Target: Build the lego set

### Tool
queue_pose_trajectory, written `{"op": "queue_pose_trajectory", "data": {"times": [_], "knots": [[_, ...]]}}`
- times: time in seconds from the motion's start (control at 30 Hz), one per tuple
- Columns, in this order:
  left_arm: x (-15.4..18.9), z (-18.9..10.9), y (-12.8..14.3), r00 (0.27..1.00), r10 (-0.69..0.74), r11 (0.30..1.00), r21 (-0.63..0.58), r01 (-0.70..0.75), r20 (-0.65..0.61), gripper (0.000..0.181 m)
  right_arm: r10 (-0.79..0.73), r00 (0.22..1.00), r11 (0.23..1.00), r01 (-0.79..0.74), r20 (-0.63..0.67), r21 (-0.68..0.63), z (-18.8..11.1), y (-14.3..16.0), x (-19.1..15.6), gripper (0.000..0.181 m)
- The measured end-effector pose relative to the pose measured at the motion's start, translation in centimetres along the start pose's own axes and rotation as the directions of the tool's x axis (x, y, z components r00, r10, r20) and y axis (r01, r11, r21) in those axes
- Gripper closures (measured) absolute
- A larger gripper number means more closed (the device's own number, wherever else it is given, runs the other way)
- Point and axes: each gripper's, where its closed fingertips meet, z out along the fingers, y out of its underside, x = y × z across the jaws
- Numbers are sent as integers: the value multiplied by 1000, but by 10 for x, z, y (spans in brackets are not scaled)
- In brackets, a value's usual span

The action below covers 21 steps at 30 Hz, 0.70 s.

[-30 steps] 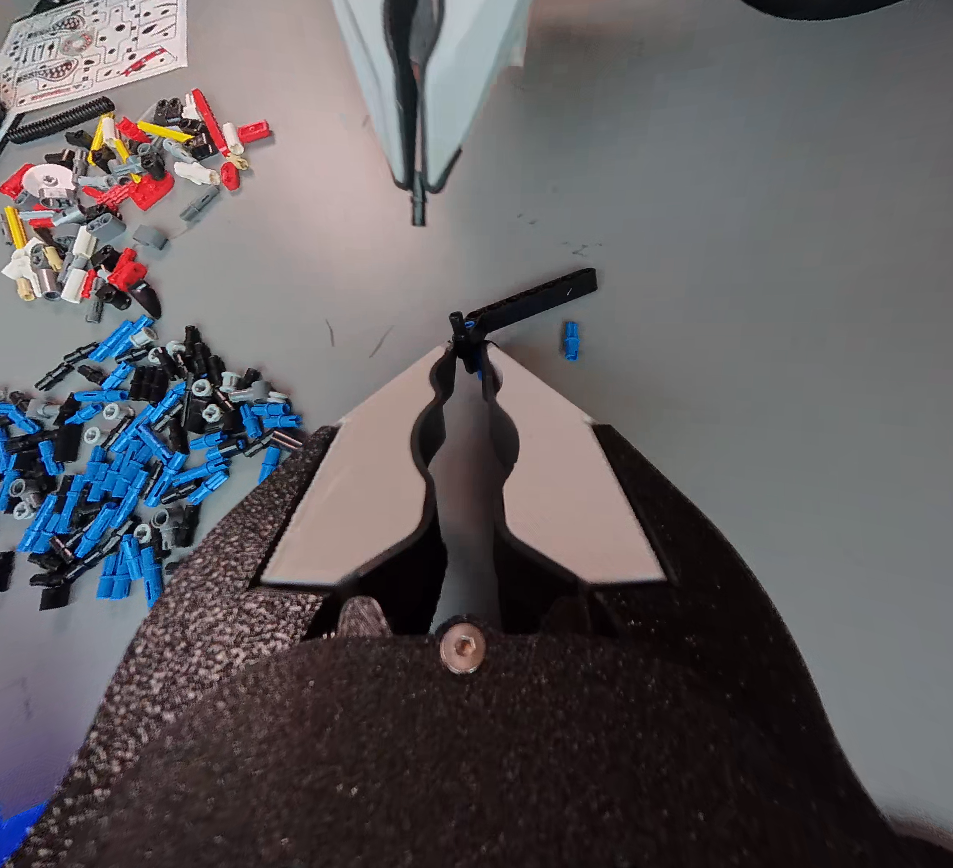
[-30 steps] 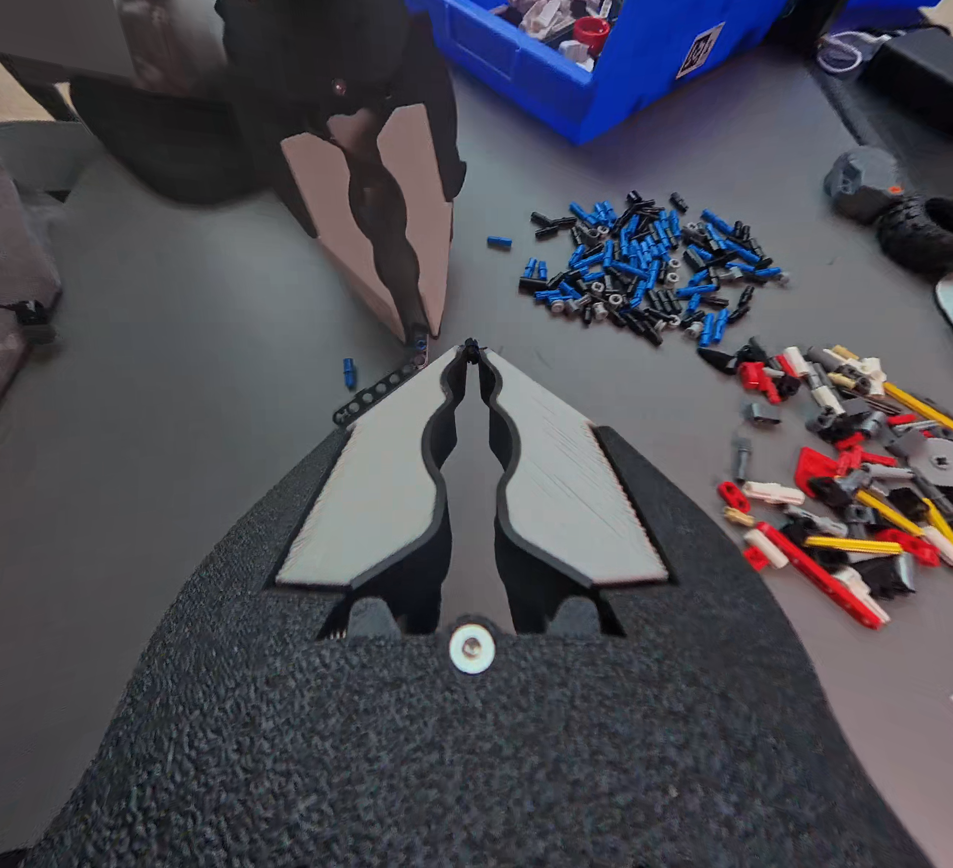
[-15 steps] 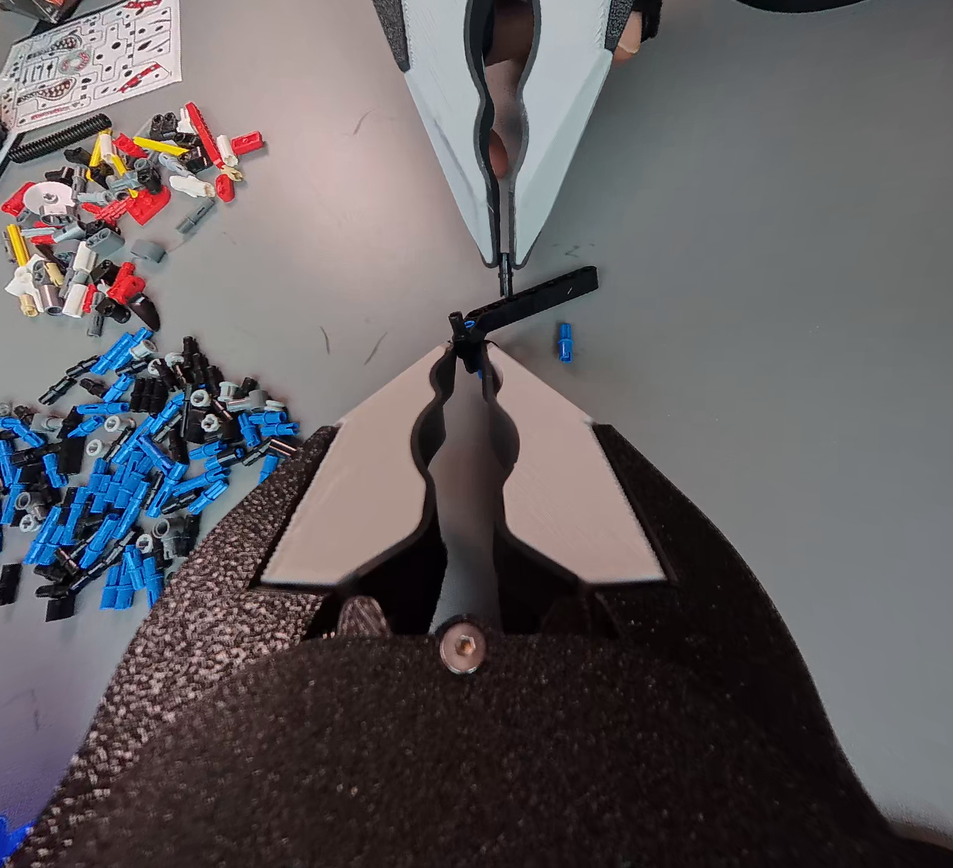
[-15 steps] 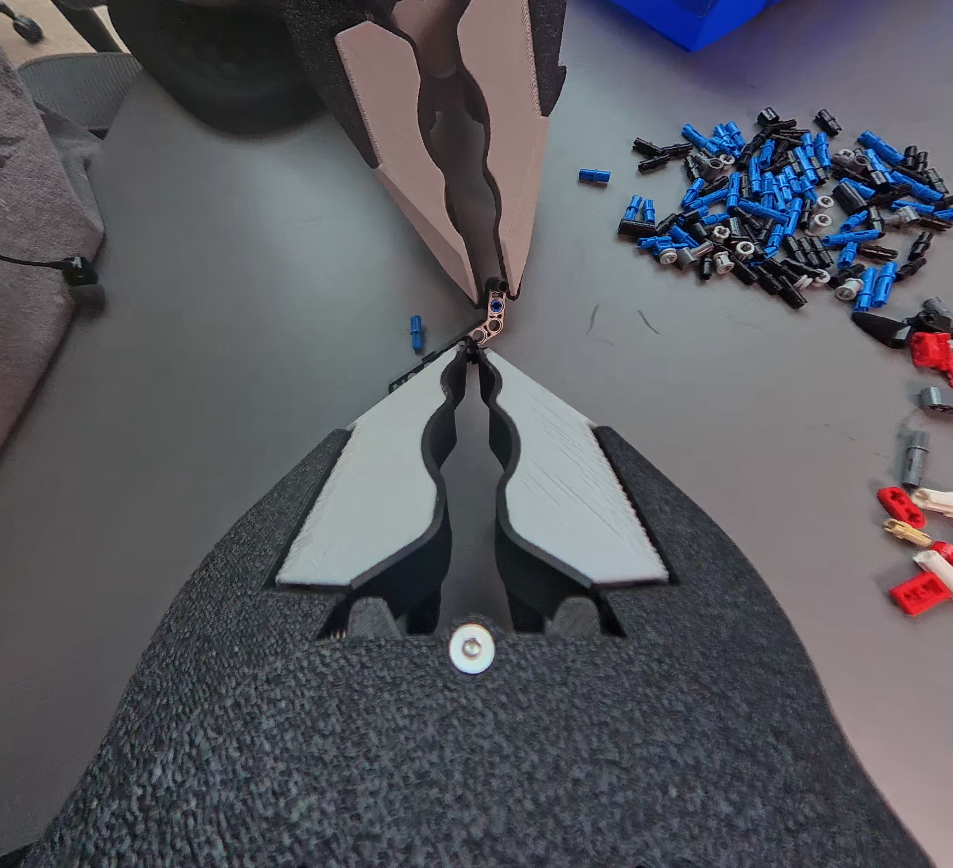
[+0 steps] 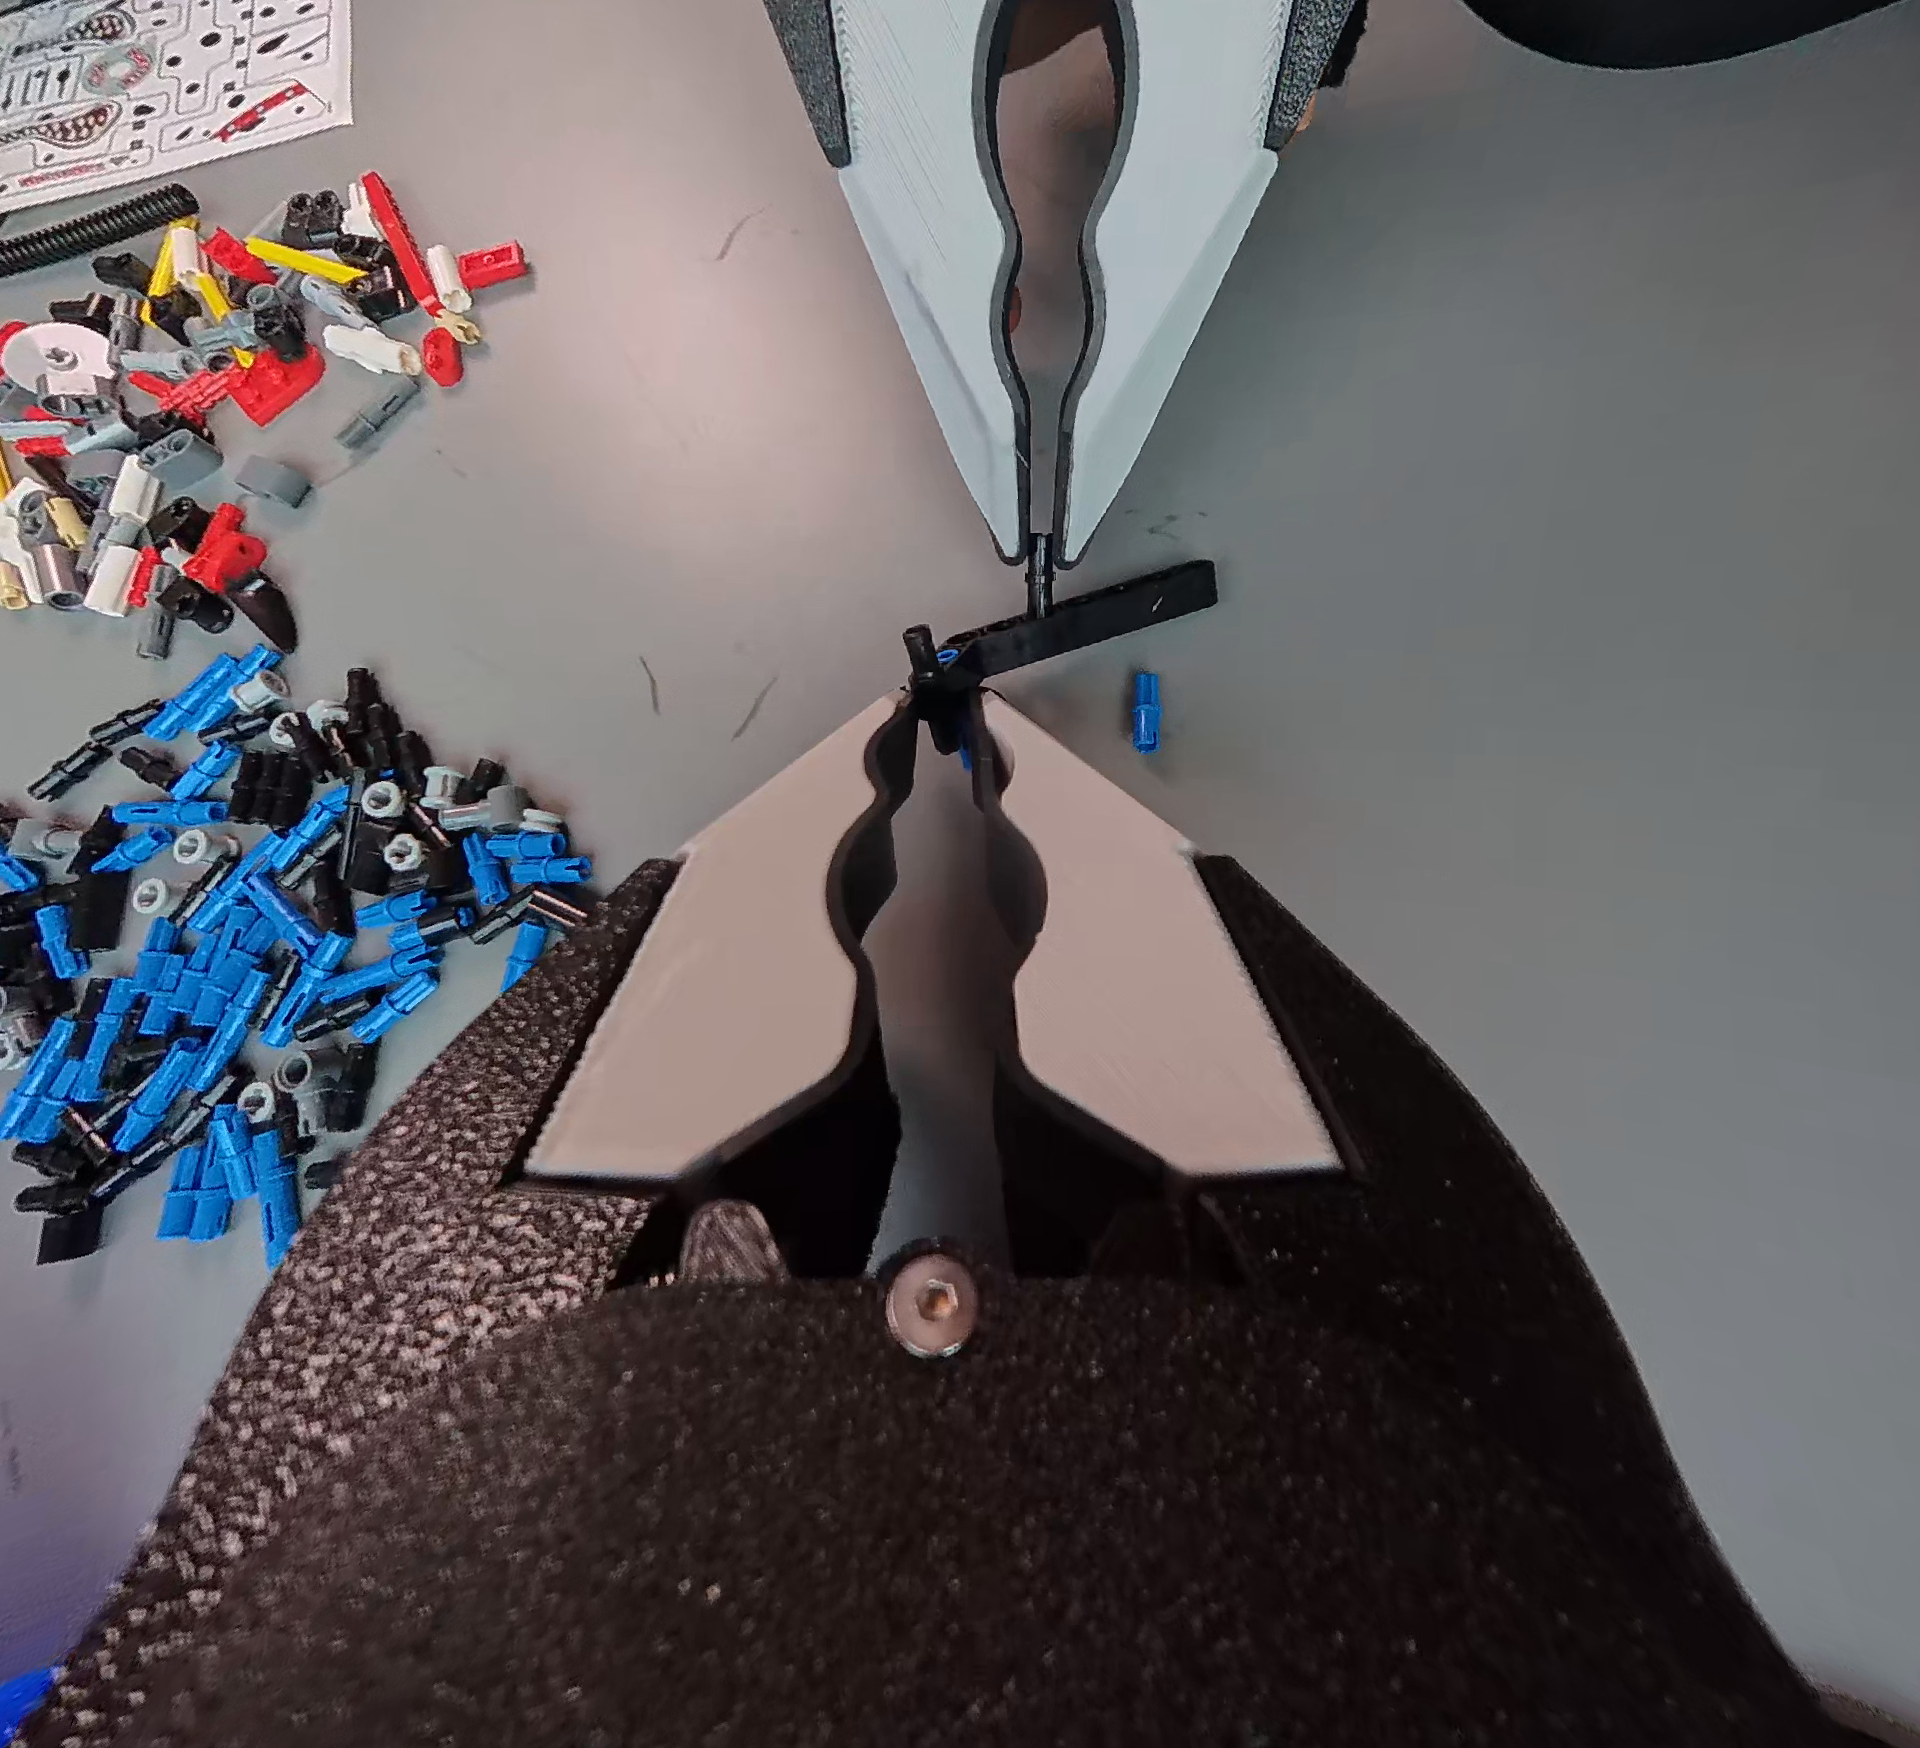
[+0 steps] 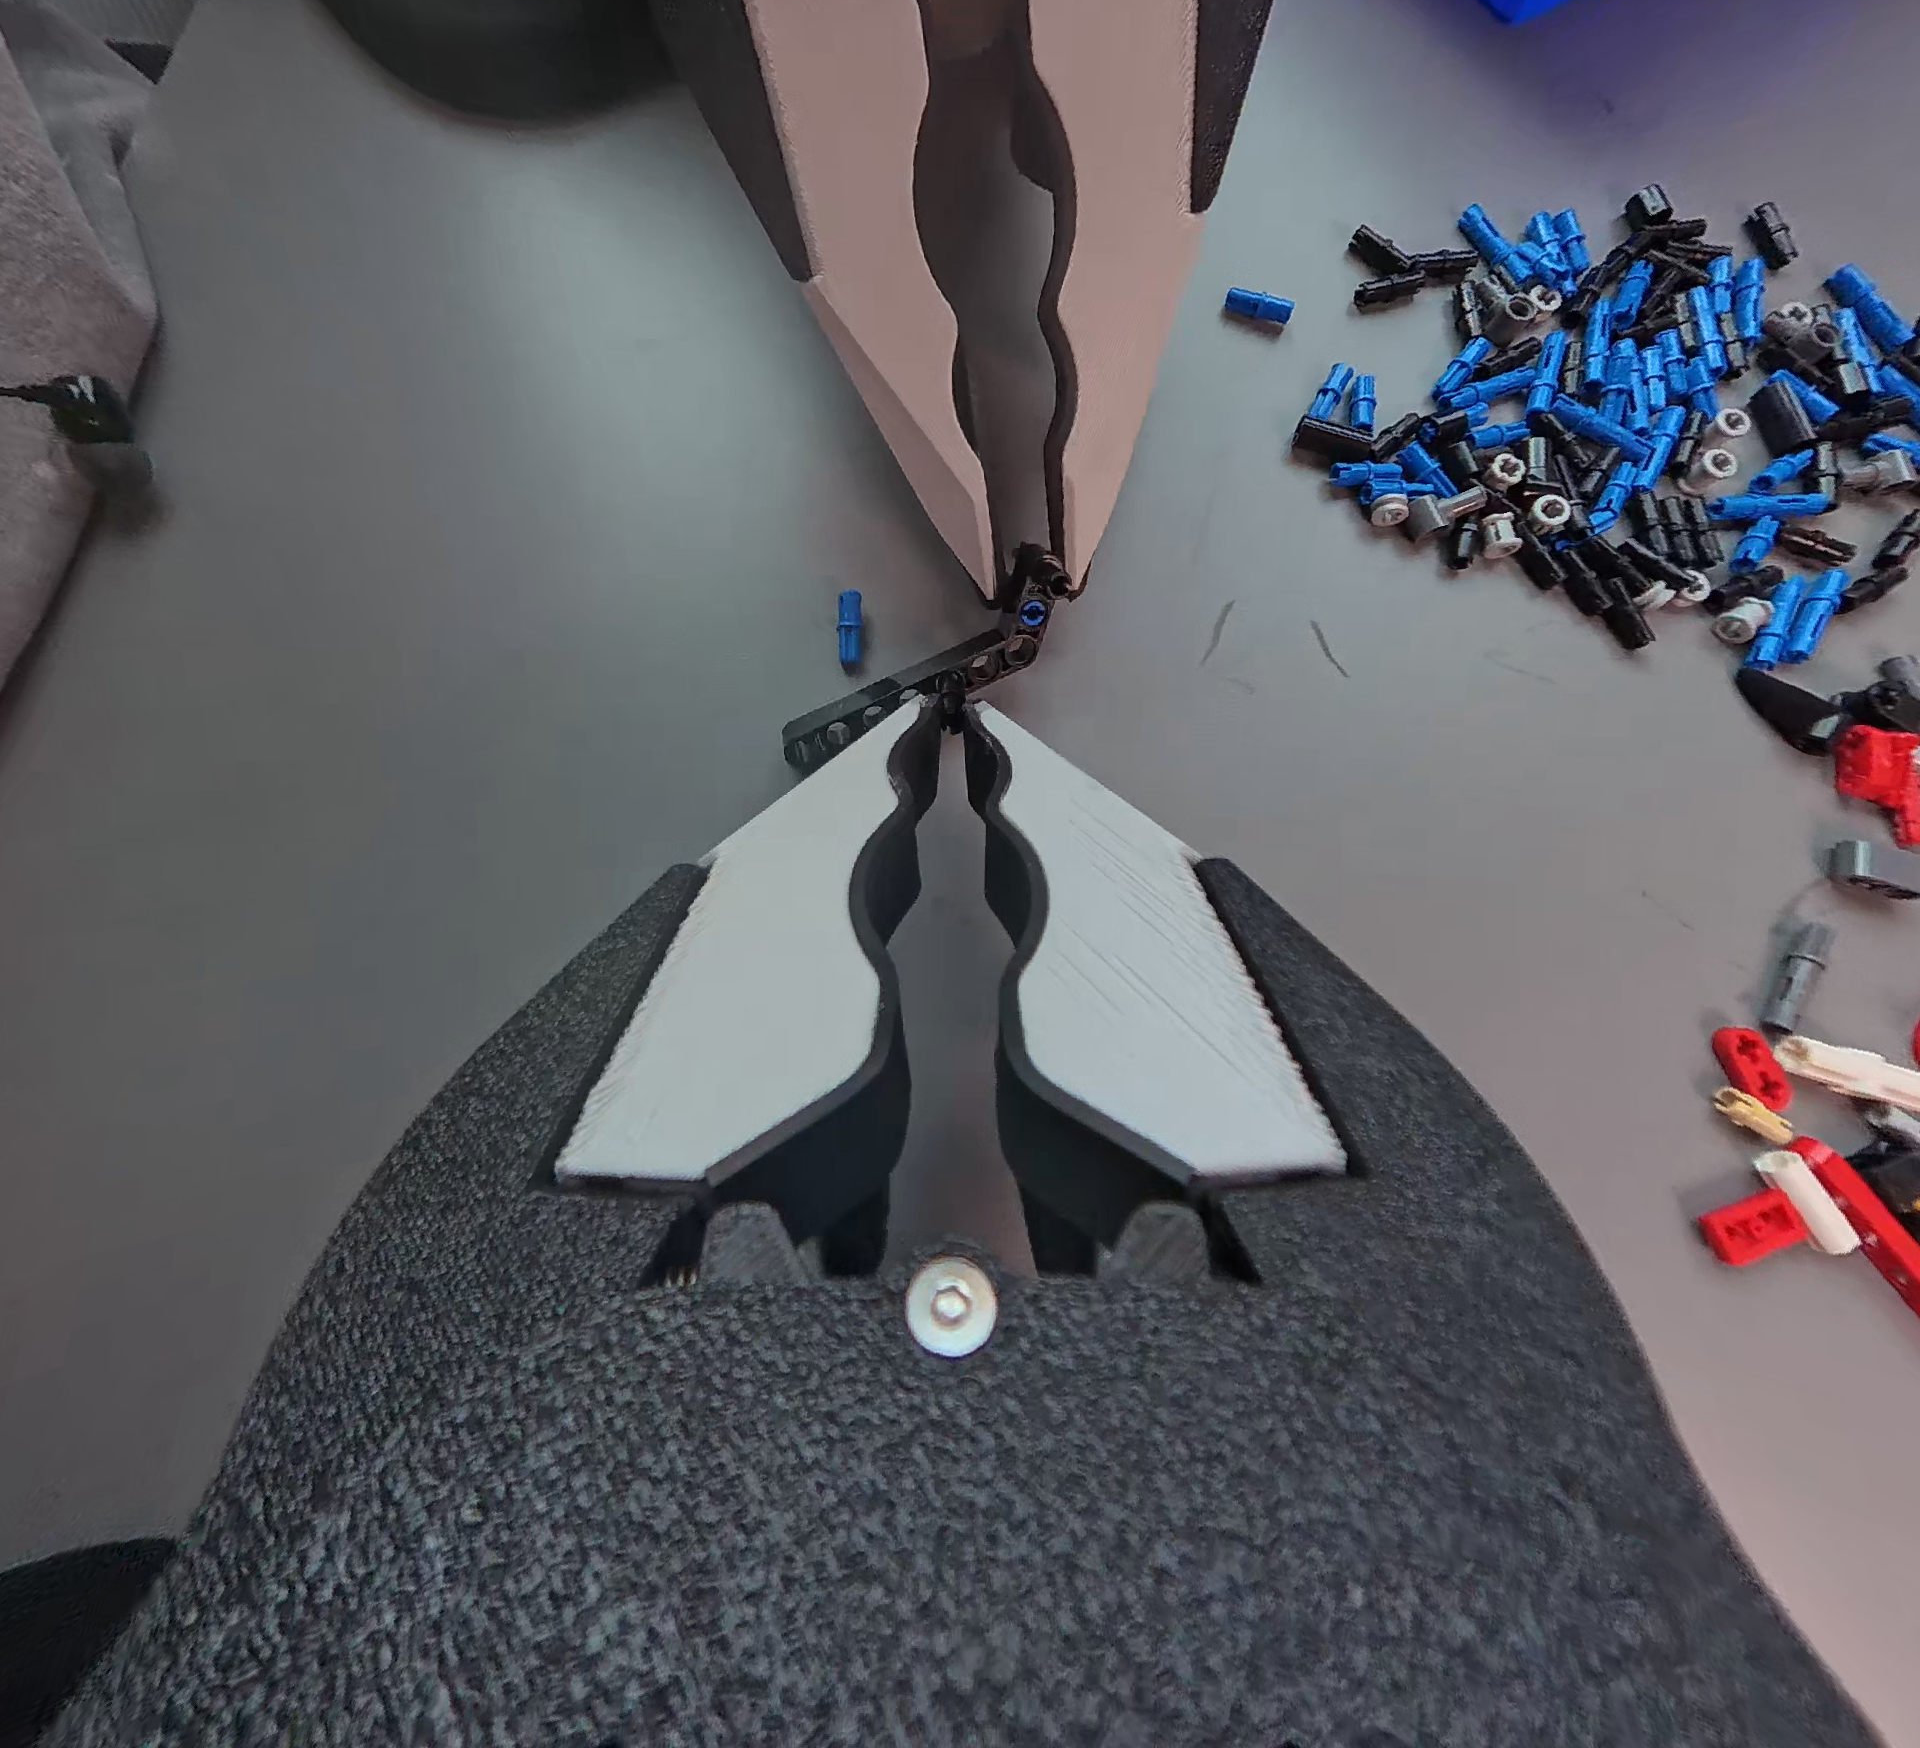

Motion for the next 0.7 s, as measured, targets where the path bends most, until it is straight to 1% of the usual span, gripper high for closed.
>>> {"op": "queue_pose_trajectory", "data": {"times": [0.13,0.37,0.57,0.7], "knots": [[1,1,-1,1000,-1,1000,-1,1,-9,171,-34,999,998,36,35,-60,0,3,-1,177],[1,1,-1,1000,-2,1000,1,2,-14,172,-52,989,993,65,137,-97,3,10,-1,177],[1,2,-2,998,-56,998,-2,56,-33,172,-111,985,977,133,132,-166,0,7,0,177],[1,2,-2,992,-111,994,-9,110,-58,171,-107,989,982,122,104,-147,-2,5,0,177]]}}
